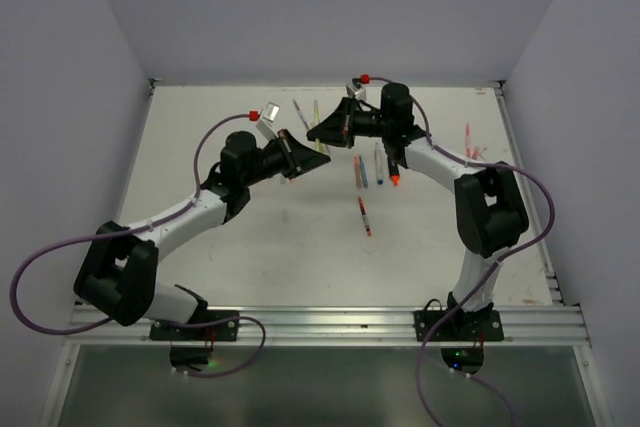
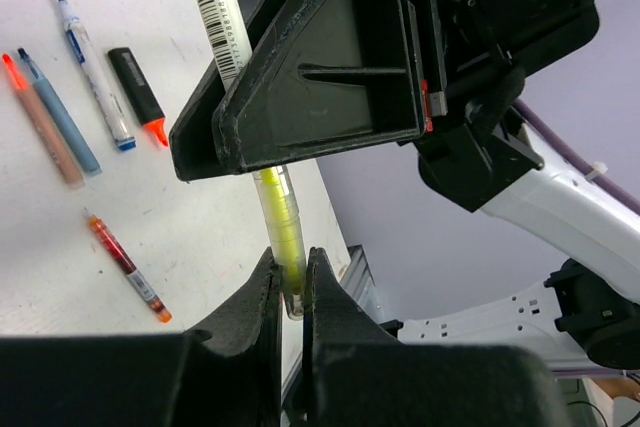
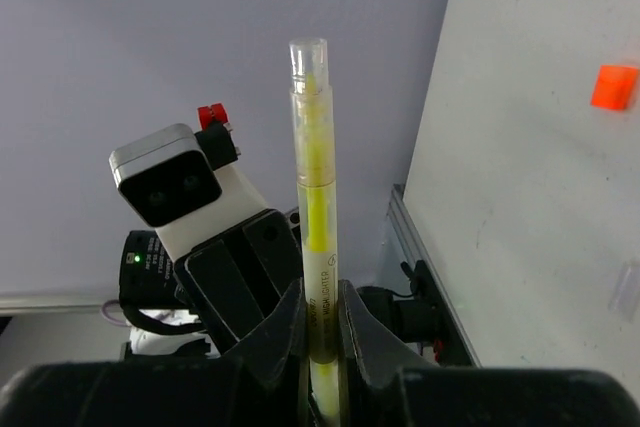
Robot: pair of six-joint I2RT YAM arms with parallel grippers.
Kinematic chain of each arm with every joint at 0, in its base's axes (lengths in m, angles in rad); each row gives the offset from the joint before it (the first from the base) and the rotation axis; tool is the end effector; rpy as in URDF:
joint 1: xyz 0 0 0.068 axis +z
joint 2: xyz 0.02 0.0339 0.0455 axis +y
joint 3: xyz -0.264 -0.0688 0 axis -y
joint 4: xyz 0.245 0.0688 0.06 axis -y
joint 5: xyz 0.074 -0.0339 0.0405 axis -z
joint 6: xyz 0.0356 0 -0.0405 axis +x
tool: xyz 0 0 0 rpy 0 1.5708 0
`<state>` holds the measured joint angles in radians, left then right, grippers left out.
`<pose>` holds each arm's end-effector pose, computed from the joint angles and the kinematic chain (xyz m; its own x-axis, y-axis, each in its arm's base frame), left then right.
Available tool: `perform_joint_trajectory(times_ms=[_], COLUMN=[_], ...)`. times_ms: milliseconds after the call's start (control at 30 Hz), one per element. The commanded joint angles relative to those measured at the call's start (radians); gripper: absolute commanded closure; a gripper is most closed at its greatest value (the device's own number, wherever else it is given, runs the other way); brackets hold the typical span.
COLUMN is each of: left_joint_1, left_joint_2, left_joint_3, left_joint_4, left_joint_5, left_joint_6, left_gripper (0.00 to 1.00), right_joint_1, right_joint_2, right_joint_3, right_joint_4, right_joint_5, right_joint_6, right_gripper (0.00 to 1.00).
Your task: Open the pen caps
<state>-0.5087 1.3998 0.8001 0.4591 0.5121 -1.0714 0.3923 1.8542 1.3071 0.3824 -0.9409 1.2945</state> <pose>0.2668 -0.1687 0.2702 -0.8033 -0.4282 -0.4139 0.2988 0.3114 -0.9021 0.3844 0.1902 0.2752 -0.9667 0.2134 -0.1416 -0.1166 0.1257 0.9852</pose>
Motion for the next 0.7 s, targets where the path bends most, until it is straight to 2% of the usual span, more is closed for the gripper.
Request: perform_joint_trajectory(times_ms=[0,33,200,233,300,333,433,500,667], left_joint_1=[-0.051,-0.051,-0.053,-0.051,-0.051,-0.051,-0.051,-0.051,-0.053], left_joint_2=[-0.07,-0.076,-0.108,-0.113,-0.123,-0.127,-0.139,-0.142,-0.159], left_joint_3=[-0.045,-0.05,-0.062,-0.064,-0.059,-0.058,-0.059,-0.041,-0.012], left_joint_4=[-0.034,-0.031,-0.023,-0.028,-0.075,-0.092,-0.155,-0.264,-0.515], left_joint_5=[0.299,0.299,0.305,0.304,0.284,0.278,0.247,0.191,0.037], left_joint_6=[0.051,0.05,0.051,0.053,0.071,0.079,0.099,0.149,0.26], left_gripper=[1.0,1.0,1.0,1.0,1.0,1.0,1.0,1.0,1.0], right_joint_1=[-0.125,-0.125,-0.127,-0.127,-0.122,-0.113,-0.113,-0.113,-0.106], right_joint_2=[0.053,0.054,0.045,0.033,-0.016,-0.038,-0.04,-0.02,-0.073], right_joint_3=[0.053,0.067,0.124,0.138,0.168,0.179,0.213,0.279,0.271], right_joint_4=[0.326,0.34,0.178,0.132,-0.104,-0.213,-0.267,-0.367,-0.595], right_joint_5=[0.28,0.277,0.266,0.313,0.408,0.529,0.513,0.513,0.472], right_joint_6=[0.177,0.128,-0.099,-0.201,-0.338,-0.424,-0.425,-0.452,-0.546], right_gripper=[1.0,1.0,1.0,1.0,1.0,1.0,1.0,1.0,1.0])
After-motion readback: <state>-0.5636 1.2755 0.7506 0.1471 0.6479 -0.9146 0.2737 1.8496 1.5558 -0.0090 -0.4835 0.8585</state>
